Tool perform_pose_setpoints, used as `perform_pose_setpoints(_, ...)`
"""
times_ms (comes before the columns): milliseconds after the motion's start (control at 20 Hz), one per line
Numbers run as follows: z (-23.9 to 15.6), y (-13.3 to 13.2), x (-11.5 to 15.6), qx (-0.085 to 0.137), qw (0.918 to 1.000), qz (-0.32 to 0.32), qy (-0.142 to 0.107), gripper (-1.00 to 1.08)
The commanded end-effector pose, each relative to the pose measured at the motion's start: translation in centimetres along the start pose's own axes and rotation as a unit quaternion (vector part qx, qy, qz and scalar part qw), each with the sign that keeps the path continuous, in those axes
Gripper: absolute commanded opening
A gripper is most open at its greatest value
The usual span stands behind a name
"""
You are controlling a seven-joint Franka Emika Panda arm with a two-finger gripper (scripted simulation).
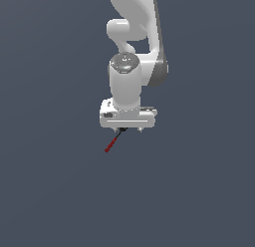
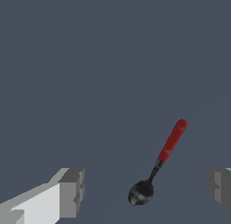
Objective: Pick up the object and move it to a goal position.
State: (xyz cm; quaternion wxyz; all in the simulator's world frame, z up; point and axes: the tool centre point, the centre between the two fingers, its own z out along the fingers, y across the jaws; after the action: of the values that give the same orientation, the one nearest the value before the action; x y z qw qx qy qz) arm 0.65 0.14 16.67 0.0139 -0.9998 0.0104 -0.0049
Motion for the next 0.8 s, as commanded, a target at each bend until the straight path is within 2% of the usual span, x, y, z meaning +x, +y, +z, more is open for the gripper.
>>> perform_pose_setpoints(0, 0.6, 0.3, -0.2, 0.000, 0.9999, 0.013, 0.000, 1.00)
perform_pose_setpoints(350, 4.0, 1.9, -1.7, -0.002, 0.9965, 0.084, -0.002, 1.00)
perform_pose_setpoints(750, 8.5, 4.4, -4.3, -0.009, 0.9822, 0.187, -0.002, 1.00)
